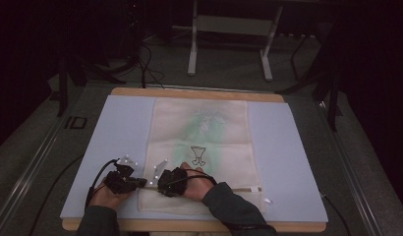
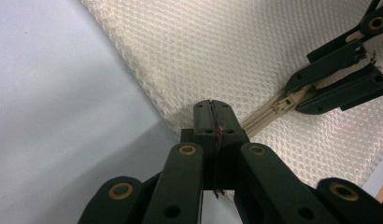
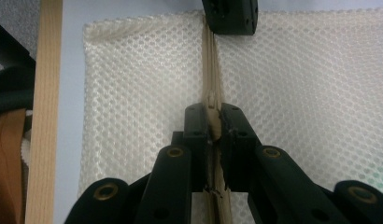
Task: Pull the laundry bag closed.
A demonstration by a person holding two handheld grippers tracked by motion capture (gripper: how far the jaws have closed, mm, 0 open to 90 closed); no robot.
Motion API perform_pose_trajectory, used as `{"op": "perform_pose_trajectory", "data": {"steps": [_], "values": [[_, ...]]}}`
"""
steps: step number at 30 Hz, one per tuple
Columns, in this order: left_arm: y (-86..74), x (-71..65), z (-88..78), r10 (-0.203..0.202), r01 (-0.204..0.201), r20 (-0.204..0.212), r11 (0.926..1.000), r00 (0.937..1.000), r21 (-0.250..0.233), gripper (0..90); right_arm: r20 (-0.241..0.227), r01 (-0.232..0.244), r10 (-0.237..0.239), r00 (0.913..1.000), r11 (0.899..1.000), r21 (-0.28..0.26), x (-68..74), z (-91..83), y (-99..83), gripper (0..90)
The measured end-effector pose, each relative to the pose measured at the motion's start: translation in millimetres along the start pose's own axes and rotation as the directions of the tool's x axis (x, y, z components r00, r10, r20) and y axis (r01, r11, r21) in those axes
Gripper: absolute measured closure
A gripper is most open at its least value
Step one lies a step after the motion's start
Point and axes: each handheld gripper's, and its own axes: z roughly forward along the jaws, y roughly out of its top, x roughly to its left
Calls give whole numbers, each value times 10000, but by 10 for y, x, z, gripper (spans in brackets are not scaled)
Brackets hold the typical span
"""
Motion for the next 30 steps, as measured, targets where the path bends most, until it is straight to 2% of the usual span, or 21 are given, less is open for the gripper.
{"op": "perform_pose_trajectory", "data": {"steps": [30], "values": [[0,11,-2,-40,40,69,10000,10000,27,900,100,-72,69,9999,9997,251,10,-163,-239,823]]}}
